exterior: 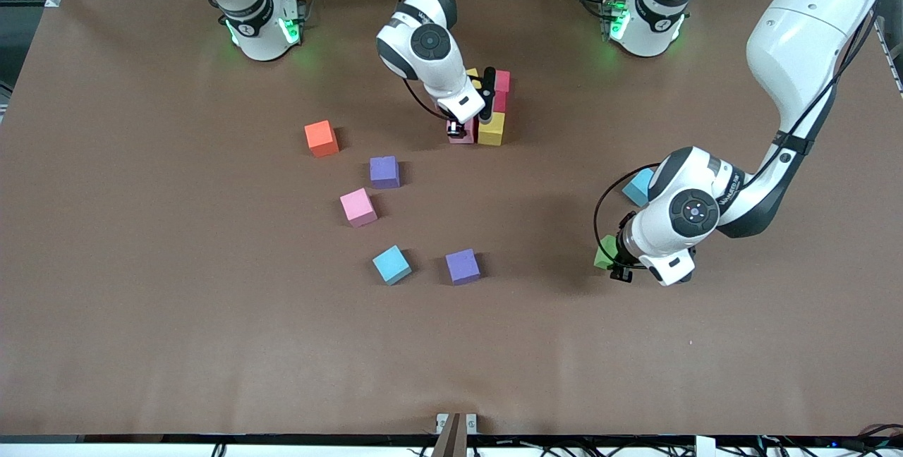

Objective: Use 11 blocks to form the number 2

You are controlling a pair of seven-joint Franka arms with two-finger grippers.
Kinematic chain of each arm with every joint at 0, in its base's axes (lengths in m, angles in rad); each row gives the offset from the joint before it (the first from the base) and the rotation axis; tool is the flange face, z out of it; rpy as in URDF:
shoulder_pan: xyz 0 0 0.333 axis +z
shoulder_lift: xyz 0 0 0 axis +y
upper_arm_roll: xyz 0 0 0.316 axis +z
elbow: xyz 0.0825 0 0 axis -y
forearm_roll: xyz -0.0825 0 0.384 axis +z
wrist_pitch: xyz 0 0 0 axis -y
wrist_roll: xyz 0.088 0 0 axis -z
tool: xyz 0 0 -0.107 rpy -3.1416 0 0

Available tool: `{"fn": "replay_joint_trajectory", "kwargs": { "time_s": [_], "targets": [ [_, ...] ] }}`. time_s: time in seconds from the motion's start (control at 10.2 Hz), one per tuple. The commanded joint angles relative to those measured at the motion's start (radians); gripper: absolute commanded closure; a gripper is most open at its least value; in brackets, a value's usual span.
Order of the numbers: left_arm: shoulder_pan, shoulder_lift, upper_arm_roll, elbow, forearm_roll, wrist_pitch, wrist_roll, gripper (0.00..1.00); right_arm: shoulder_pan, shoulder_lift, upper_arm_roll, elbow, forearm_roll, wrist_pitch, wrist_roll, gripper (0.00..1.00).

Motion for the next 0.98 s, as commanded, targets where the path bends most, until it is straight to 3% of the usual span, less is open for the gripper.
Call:
{"fn": "replay_joint_trajectory", "kwargs": {
  "time_s": [0.0,0.49,0.69,0.89],
  "targets": [
    [0.000,-0.022,-0.001,-0.012,-0.027,-0.014,-0.009,1.00,0.020,0.030,-0.010,0.037,0.000,-0.001,0.017,0.68],
    [0.006,-0.028,-0.001,-0.012,-0.031,-0.014,-0.007,1.00,0.037,0.056,-0.013,0.043,0.001,0.013,0.053,0.59],
    [0.016,-0.030,-0.003,-0.012,-0.031,-0.022,-0.007,1.00,0.044,0.059,-0.014,0.051,0.000,0.013,0.076,0.30],
    [0.005,-0.031,-0.003,-0.011,-0.041,-0.034,-0.010,1.00,0.043,0.058,-0.014,0.051,0.000,0.011,0.081,0.18]
  ]
}}
